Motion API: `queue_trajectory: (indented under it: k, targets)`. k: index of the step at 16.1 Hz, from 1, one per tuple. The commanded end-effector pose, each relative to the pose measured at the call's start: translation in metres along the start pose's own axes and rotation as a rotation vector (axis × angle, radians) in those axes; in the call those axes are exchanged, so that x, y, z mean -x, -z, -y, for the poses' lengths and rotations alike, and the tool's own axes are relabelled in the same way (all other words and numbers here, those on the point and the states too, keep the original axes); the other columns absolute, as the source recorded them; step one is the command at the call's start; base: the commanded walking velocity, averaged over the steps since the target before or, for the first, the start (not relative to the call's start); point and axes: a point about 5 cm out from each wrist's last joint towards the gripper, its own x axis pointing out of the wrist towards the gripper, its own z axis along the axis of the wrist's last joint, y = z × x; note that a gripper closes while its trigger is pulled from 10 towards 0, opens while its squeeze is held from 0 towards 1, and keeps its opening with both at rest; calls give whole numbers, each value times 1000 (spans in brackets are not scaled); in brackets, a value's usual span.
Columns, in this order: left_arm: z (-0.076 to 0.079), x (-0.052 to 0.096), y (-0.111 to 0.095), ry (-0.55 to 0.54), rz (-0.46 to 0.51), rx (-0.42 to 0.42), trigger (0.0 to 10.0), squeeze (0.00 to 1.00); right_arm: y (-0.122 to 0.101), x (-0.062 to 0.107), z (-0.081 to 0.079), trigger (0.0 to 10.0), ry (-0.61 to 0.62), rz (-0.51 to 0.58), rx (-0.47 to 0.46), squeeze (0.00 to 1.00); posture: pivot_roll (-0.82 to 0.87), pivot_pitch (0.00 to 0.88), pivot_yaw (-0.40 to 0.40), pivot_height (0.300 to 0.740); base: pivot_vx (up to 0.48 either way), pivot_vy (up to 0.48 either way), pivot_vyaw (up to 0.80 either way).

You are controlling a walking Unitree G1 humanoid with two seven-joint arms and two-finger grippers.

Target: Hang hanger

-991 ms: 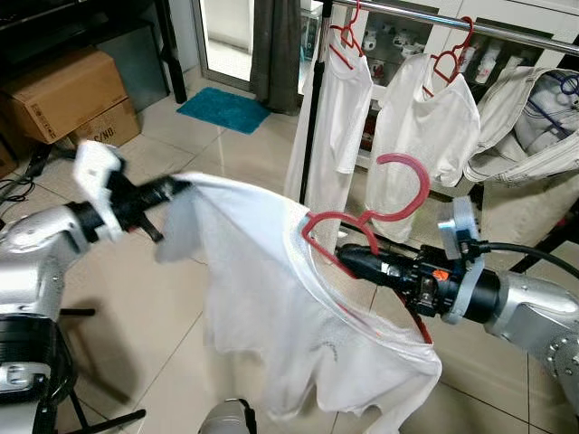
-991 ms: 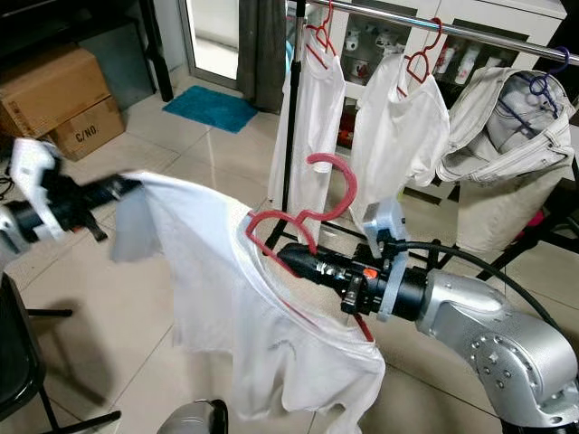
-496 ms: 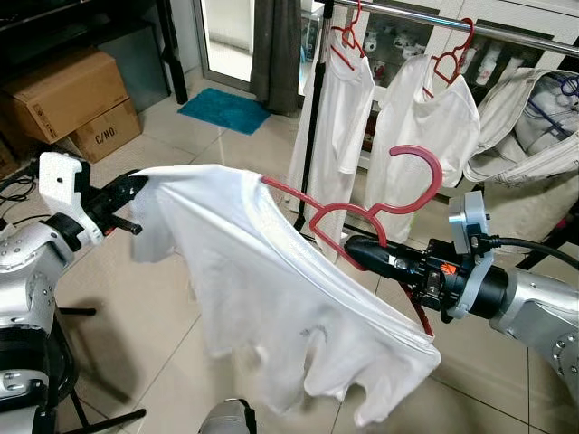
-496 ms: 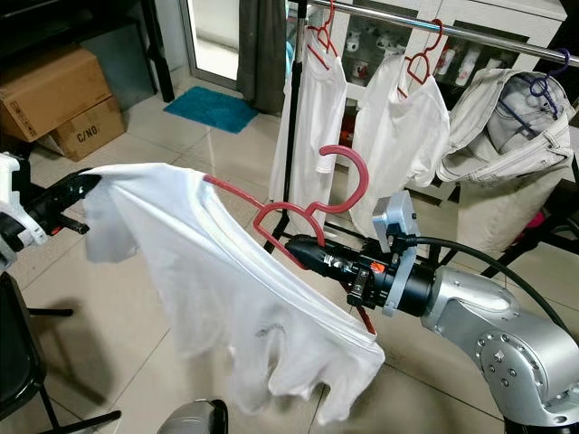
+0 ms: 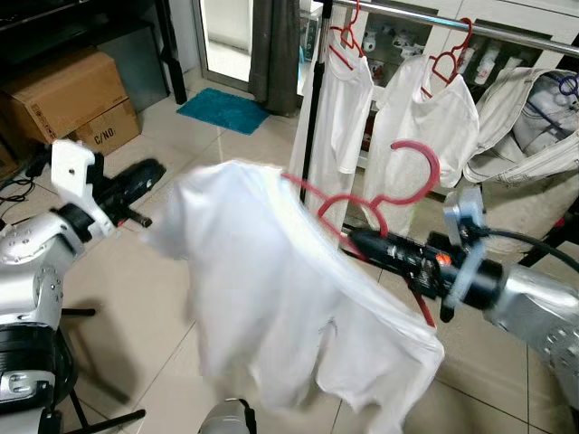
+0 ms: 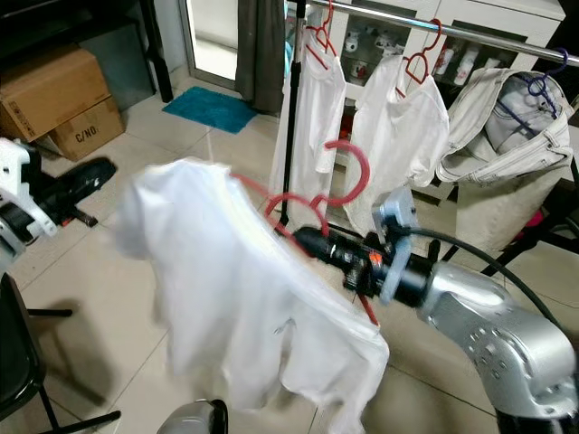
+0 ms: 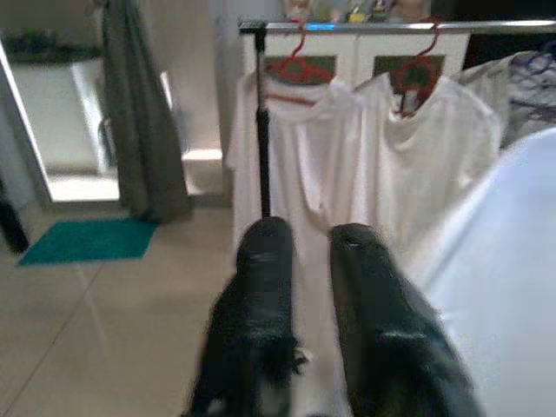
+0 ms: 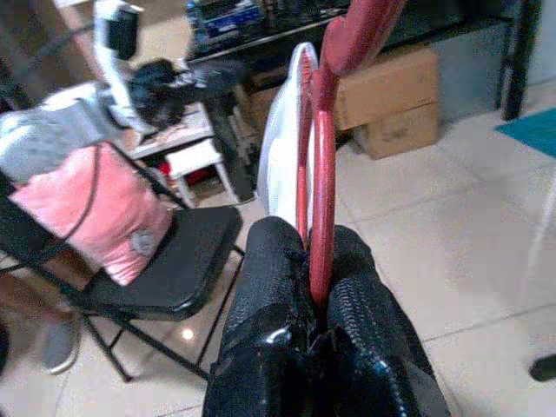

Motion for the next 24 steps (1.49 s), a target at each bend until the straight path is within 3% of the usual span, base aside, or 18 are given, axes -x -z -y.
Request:
queue_trajectory:
  k: [1,4,5,6,8,10,11,12,16,19,21,24]
  targets:
    - [6,-4,-8,43,18,-5,10000,1000,-4,-3,3,10000,35,14,11,0,58,55,-11,740,0,0,0]
    - [24,-12,-13,144,-1,-62,10000,1000,-4,-17,7,10000,130,14,49,0,61,56,-12,740,0,0,0]
    - [41,-18,-13,224,-8,-74,10000,1000,-3,-25,9,10000,190,8,65,0,61,56,-12,740,0,0,0]
    - [41,-18,-13,224,-8,-74,10000,1000,-3,-25,9,10000,190,8,65,0,61,56,-12,740,0,0,0]
    - [105,-35,1,565,-82,-72,10000,1000,0,-48,14,10000,338,-6,91,0,57,52,-14,740,0,0,0]
    - [130,-42,13,731,-136,-80,10000,1000,1,-58,14,10000,380,-42,105,0,54,51,-15,740,0,0,0]
    - [139,-50,16,794,-142,-71,10000,380,1,-64,12,10000,386,-74,141,0,50,51,-13,740,0,0,0]
    - [141,-53,16,812,-144,-68,10000,0,1,-65,11,10000,388,-82,150,0,50,51,-13,740,0,0,0]
    - [164,-73,27,1019,-204,-118,10000,0,-5,-84,5,10000,389,-99,181,0,42,54,-5,740,0,0,0]
    - [172,-77,31,1093,-222,-153,10000,0,-6,-87,3,10000,381,-104,172,0,42,54,-5,740,0,0,0]
    - [178,-82,38,1121,-240,-238,10000,0,-8,-90,1,10000,375,-101,165,0,36,53,4,740,0,0,0]
    - [182,-92,44,1070,-188,-317,10000,0,-11,-94,-1,10000,364,-89,158,0,33,53,4,740,0,0,0]
